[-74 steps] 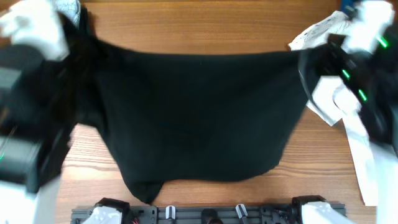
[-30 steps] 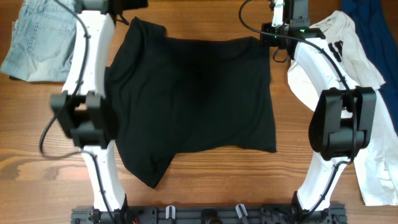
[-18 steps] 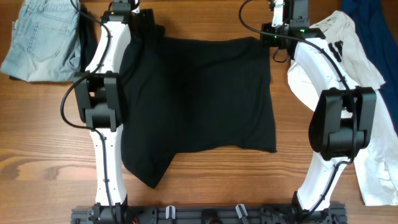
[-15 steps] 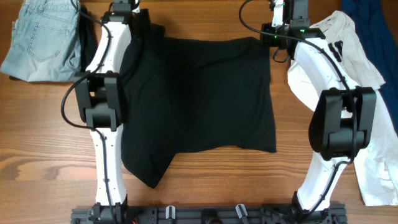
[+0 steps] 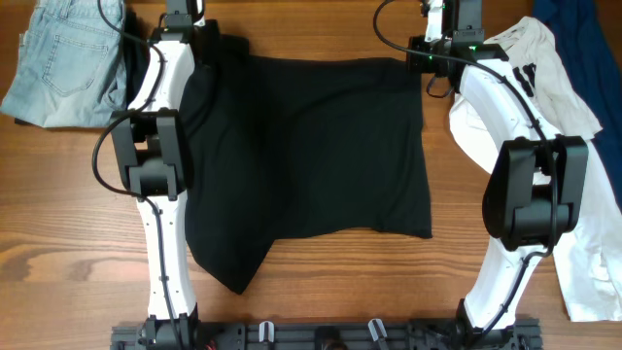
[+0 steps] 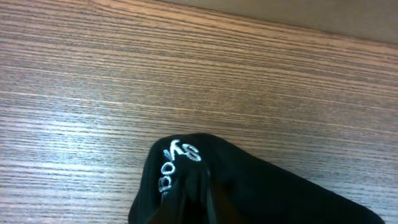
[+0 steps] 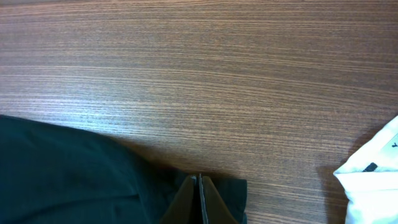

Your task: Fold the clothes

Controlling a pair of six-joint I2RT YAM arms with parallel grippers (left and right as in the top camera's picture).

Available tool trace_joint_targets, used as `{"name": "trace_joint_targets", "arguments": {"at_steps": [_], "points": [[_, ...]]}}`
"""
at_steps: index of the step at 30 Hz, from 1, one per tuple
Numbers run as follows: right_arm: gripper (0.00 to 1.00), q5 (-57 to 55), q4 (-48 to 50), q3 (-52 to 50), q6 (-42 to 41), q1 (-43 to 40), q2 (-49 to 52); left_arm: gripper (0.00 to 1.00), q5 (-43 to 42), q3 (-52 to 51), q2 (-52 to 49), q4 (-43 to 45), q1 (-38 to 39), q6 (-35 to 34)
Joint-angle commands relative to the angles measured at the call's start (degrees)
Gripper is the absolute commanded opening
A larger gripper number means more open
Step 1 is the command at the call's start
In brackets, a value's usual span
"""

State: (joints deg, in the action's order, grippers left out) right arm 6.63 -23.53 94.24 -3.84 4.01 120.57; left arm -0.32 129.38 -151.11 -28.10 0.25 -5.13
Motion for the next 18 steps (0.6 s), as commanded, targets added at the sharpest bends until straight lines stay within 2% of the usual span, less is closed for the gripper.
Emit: {"name": "trace_joint_targets", "arguments": {"at_steps": [1,4,5,6,12,18], "points": [[0.04,0.6,0.4,1.0,-0.7,-0.3,0.0,0.04,0.3,0.4,3.4,-0.2,0.0,0.2],[0.04,0.7,0.4,1.0,-0.7,-0.3,0.0,0.12,0.3,0.4,8.2,-4.7,0.3,0.1],[0.04,0.7,0.2,1.0,-0.7,-0.3,0.0,0.11,0.3,0.4,10.4,-8.0,0.6,0.1],[0.04,1.0,0.1,1.0,-0.7,-0.3,0.0,0.04,0.3,0.4,12.1,-11.1,0.8,0.1],[0.04,4.2,-1.9,1.1,-0.7,-0.3,-0.2,0.04,0.3,0.4,19.9,-21.9,1.9,0.1],[0.04,10.1,-14.9,1.1,-0.6,-0.5,-6.3,0.04,0.7,0.4,22.9,-41.4,1.5,0.2]]}}
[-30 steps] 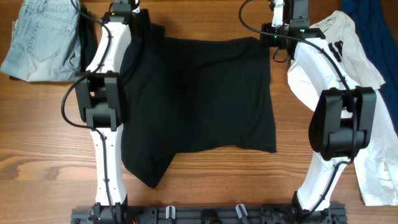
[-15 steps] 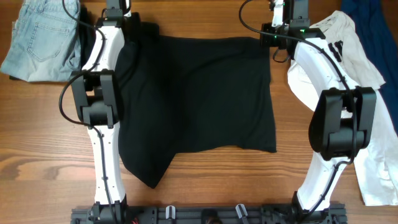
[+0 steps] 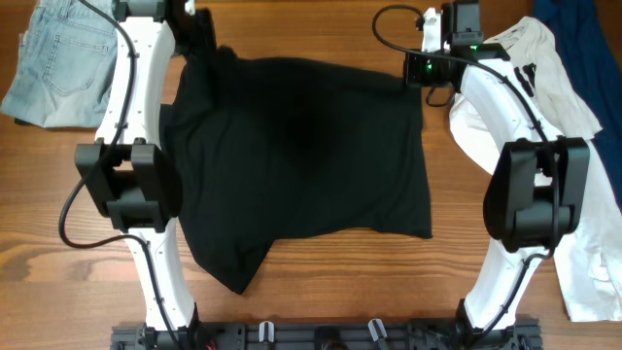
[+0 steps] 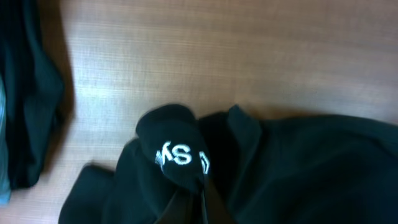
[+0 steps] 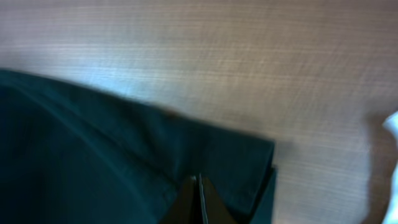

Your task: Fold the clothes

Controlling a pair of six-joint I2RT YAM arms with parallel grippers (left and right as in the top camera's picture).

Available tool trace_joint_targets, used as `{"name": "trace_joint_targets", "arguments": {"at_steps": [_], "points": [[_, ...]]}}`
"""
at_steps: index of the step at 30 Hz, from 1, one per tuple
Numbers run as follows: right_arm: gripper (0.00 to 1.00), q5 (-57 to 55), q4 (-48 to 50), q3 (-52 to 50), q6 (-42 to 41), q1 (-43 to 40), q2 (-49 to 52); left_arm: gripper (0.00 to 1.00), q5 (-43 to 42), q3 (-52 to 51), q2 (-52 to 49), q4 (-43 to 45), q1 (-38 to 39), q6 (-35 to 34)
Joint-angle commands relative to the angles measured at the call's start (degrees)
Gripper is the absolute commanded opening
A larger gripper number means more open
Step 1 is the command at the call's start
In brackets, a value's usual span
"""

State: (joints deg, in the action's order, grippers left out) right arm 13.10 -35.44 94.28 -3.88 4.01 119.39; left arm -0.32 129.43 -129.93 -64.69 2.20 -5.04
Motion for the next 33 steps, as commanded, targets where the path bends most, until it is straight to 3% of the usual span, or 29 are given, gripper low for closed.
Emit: {"name": "trace_joint_targets", "arguments": {"at_steps": [1,8,12,17,20,28,29,30,31,32,33], "points": [[0.04,3.7,-7.6,1.0,-0.3,-0.7,-6.8,0.04,1.0,0.3,1.8,-9.0,-0.8,0.0],[0.04,11.4,-23.5,1.0,5.7,-4.1,-11.1,0.04,1.5,0.3,5.1,-22.2,-2.5,-0.4],[0.04,12.0,-27.1,1.0,8.8,-4.6,-11.1,0.04,3.2,0.3,10.9,-25.9,-2.5,-0.4],[0.04,11.4,-29.9,0.8,11.4,-4.7,-11.1,0.04,3.2,-1.7,11.3,-30.6,-2.5,-0.4],[0.04,10.3,-29.7,-1.1,11.7,-4.7,-11.0,0.04,3.1,-6.9,11.3,-30.5,-2.5,-0.7],[0.05,9.2,-23.1,-13.2,11.2,-4.6,-11.0,0.04,3.2,-26.6,11.3,-19.4,-2.5,-1.3],[0.12,9.2,-22.8,-13.8,11.2,-4.6,-11.0,0.09,3.2,-28.3,11.3,-18.3,-2.5,-1.3],[0.3,9.2,-22.7,-14.2,11.2,-4.6,-11.0,0.23,3.2,-30.2,11.3,-17.2,-2.5,-1.3],[0.45,9.2,-22.5,-14.2,11.2,-4.6,-11.0,0.57,3.2,-31.4,11.3,-16.6,-2.5,-1.3],[0.55,9.2,-22.2,-14.1,11.2,-4.6,-11.0,0.75,3.2,-31.9,11.3,-16.2,-2.5,-1.3],[0.58,9.2,-21.6,-14.1,11.2,-4.6,-11.0,0.87,3.2,-31.9,11.3,-15.8,-2.6,-1.3]]}}
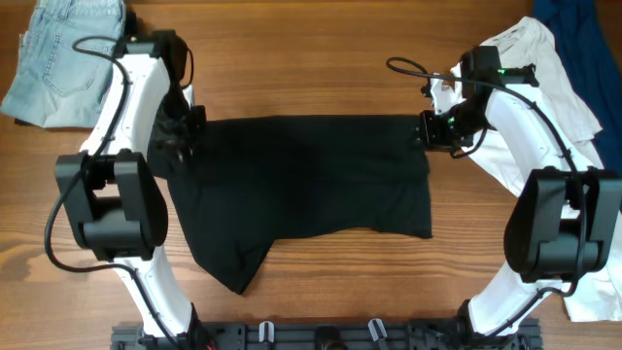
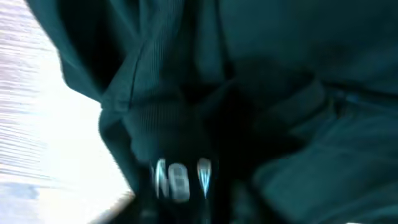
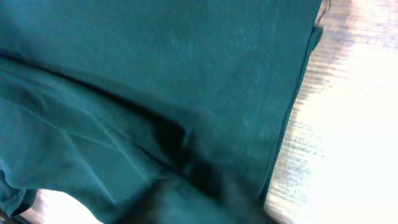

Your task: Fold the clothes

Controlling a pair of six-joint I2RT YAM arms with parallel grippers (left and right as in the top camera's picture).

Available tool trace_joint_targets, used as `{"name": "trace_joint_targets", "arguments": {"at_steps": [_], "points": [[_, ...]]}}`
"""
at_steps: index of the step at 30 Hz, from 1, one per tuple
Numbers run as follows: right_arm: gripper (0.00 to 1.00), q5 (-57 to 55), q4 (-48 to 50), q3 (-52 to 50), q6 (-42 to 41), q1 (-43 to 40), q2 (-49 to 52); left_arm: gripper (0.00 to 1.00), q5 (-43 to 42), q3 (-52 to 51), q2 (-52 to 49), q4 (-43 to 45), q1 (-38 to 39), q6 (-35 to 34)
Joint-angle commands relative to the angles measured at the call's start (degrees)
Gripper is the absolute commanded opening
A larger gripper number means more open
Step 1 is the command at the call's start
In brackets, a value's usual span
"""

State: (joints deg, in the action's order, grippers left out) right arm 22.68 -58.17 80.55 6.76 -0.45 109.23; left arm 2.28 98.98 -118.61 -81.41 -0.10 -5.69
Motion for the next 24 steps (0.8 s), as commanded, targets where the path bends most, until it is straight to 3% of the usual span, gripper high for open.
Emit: {"name": "trace_joint_targets", "arguments": {"at_steps": [1,2,7,11,14,17,19,20,22,24], "points": [[0.6,-0.3,1.8,-0.3,0.6,-0.2,-0.8,0.95,0.7,-1.4,0.0,1.6,-0.4,-0.6],[0.6,-0.3,2.0,0.1,0.6,-0.2,-0.8,1.0,1.6,-1.0,0.0,1.9,-0.6,-0.6],[0.61,3.4,-2.7,9.9,0.5,-0.2,-3.9,1.0,3.4,9.4,2.2,-4.8,-2.4,-2.3],[0.62,3.8,-5.6,14.1,-0.9,-0.2,-13.5,1.0,2.6,19.9,12.6,-5.5,-2.4,-5.5],[0.6,3.8,-6.2,14.1,-2.4,-0.2,-19.2,0.98,0.6,20.9,20.2,-4.7,-2.4,-6.0],[0.54,4.4,-8.0,14.1,-2.4,-0.2,-23.7,0.88,0.0,20.9,28.2,-4.8,-2.4,-11.5],[0.56,4.4,-9.2,14.1,-2.4,-0.2,-25.5,0.86,-0.5,20.9,31.3,-5.6,-1.7,-15.1],[0.6,4.2,-10.3,14.1,-2.4,-0.2,-27.0,0.94,-0.3,20.9,32.8,-8.8,-0.2,-18.0],[0.62,4.2,-11.5,14.1,-2.5,-0.2,-28.3,0.96,1.9,20.9,33.4,-14.7,3.0,-22.9],[0.63,4.1,-13.4,14.1,-2.4,-0.1,-29.0,0.98,3.9,18.2,34.2,-14.9,7.6,-26.7]]}}
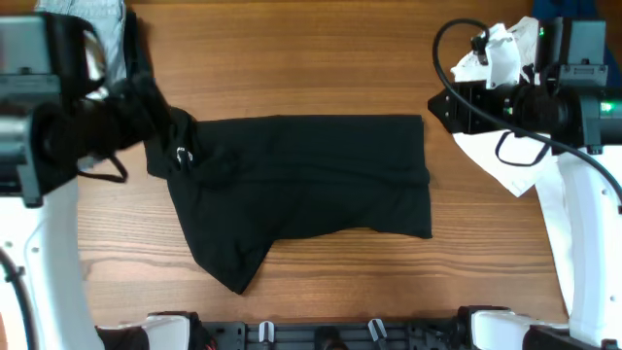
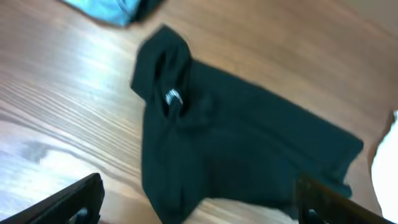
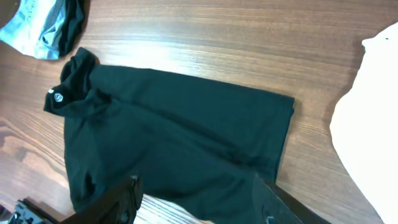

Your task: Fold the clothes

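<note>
The black garment (image 1: 301, 185) lies flat mid-table in the overhead view, its far part doubled over toward the front. Its collar with a small white logo (image 1: 182, 154) bunches at the left end, and a loose flap (image 1: 228, 262) points toward the front edge. My left gripper (image 2: 199, 208) hangs high above the garment (image 2: 236, 149), open, fingers (image 2: 78, 198) wide apart and empty. My right gripper (image 3: 199, 202) is also raised and open over the garment (image 3: 180, 130), holding nothing.
Light blue jeans (image 2: 112, 9) lie at the far left corner of the table. A white garment (image 1: 515, 156) is spread along the right side under the right arm. Bare wooden tabletop (image 1: 311, 58) lies behind the black garment.
Both grippers were shut on the garment's far edge, low over its middle. Now both are open and lifted high, and the folded edge rests on the cloth.
Both grippers first pinched the black garment's far corners at the back of the table. Then the corners were raised slightly. Then that edge was over the garment's middle, halving its depth. Now it is let go and both arms are up.
</note>
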Controlling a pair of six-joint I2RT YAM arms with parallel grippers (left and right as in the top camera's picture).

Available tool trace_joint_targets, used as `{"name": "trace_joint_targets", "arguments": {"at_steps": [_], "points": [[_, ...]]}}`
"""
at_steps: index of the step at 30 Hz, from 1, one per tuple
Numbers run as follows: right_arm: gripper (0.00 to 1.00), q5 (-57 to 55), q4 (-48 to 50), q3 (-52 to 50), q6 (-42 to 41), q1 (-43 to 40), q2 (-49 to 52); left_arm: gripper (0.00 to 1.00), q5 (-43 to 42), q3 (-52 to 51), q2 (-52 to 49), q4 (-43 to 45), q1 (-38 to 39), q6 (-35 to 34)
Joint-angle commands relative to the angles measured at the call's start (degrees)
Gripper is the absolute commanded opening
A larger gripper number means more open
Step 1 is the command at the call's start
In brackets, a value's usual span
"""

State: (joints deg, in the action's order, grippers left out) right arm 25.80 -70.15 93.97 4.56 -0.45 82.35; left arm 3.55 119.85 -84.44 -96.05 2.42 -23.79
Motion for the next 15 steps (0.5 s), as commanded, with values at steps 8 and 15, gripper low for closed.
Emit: {"name": "trace_joint_targets", "arguments": {"at_steps": [8,15], "points": [[0.63,-2.0,-5.3,-2.0,-0.8,2.3,-2.4,1.0,16.2,-21.7,3.0,0.1,25.8,-33.0],[0.64,-8.1,0.7,-12.6,-9.2,8.7,-2.5,0.99,12.7,-38.8,4.7,8.9,29.1,-38.4]]}}
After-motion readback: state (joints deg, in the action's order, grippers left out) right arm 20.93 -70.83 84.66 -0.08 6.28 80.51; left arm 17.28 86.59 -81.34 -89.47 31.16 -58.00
